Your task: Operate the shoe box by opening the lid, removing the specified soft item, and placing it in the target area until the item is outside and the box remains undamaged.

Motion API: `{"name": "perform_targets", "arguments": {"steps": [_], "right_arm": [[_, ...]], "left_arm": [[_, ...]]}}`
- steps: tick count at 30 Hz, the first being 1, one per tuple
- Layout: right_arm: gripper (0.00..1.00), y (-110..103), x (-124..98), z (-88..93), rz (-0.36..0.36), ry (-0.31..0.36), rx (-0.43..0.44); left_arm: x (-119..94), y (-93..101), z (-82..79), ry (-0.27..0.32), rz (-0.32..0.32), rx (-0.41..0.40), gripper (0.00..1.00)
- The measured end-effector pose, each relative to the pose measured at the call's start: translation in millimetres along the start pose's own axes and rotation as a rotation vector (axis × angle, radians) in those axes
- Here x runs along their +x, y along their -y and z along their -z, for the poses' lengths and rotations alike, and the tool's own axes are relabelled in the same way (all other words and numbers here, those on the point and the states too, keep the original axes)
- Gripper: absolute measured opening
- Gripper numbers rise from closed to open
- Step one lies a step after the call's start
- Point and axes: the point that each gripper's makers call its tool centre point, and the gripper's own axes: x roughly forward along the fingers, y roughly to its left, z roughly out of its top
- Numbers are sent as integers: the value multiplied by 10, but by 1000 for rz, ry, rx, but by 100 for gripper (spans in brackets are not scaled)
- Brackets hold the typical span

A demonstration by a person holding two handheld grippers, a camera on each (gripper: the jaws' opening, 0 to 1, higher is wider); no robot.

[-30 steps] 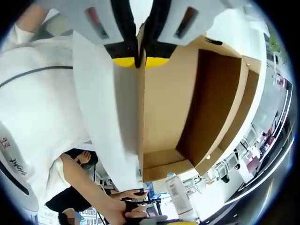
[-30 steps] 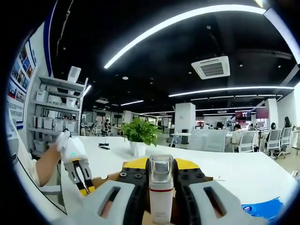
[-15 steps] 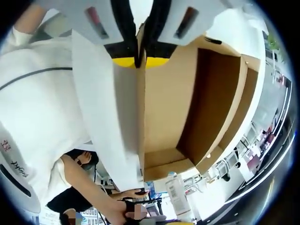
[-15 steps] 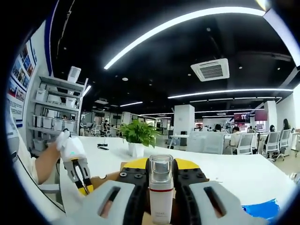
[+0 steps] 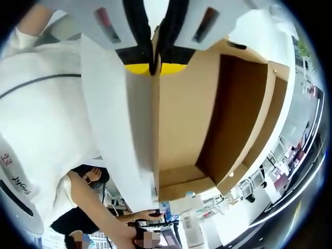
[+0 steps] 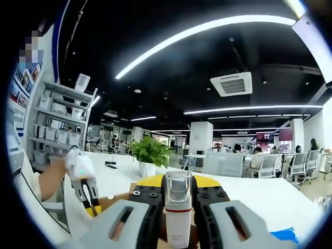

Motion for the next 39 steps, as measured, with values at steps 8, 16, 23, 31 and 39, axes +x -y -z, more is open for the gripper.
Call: {"name": "perform_targets", "arguments": {"steps": [8,16,23,31,39], "right_arm": [[18,112,-103,-78,40,17,-29],[18,221,-208,-111,64,34,-33],[18,263,-280,-182,75,64,-55],[18,378,-314,-200,109,64,-51],[18,615,-471,-347,189,98,-64]], "left_arm": [[0,3,8,0,2,-6,3],[0,12,-4,0,2,0,3],[8,14,-8,-15,0,1,3],[4,8,-8,-20,15,-20,2],[1,10,-8,-17,6,-10,2]]}}
